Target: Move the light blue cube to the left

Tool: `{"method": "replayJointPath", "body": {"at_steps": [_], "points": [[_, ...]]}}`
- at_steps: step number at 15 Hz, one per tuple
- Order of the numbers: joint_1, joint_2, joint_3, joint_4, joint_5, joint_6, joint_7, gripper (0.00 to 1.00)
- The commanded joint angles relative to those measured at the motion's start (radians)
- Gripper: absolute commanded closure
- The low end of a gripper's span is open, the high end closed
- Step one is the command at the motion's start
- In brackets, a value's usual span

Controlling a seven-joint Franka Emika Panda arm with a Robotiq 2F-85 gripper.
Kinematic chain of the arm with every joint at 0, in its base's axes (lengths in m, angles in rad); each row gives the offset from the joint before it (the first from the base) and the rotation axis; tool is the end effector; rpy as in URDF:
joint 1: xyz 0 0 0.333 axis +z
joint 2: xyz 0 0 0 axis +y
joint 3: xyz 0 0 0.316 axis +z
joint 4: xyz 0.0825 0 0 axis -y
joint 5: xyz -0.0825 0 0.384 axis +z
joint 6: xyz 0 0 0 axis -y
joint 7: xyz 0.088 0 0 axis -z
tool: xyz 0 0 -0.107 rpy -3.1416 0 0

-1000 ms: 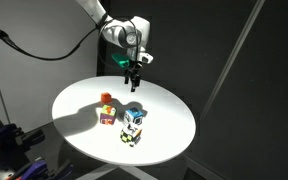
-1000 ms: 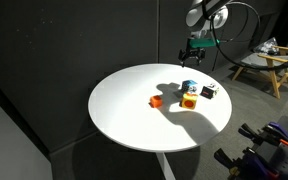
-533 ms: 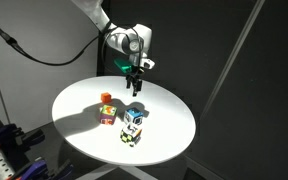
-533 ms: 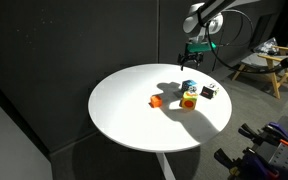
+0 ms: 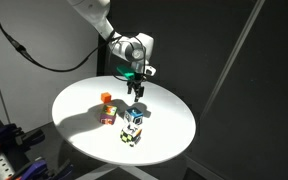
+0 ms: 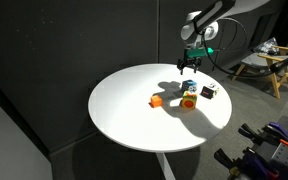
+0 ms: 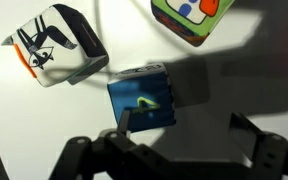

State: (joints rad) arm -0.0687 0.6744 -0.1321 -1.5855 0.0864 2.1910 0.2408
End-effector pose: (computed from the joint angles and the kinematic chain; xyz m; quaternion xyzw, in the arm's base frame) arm 0.6805 -0.1231 0.2381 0.9723 -0.2318 -0.0309 0.0079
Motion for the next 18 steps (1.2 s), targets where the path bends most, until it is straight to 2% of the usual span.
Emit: {"method": "replayJointPath", "body": {"at_steps": [1,9,18], "points": [[-0.03,0.043,0.015,0.065,-0.017,-0.038,-0.076,0.0],[-0.061,0.095,0.011,0.095,-0.021,-0.026,-0.158,0.0],[-0.063,0.155,0.018,0.117,-0.022,-0.001,-0.191,0.0]]}}
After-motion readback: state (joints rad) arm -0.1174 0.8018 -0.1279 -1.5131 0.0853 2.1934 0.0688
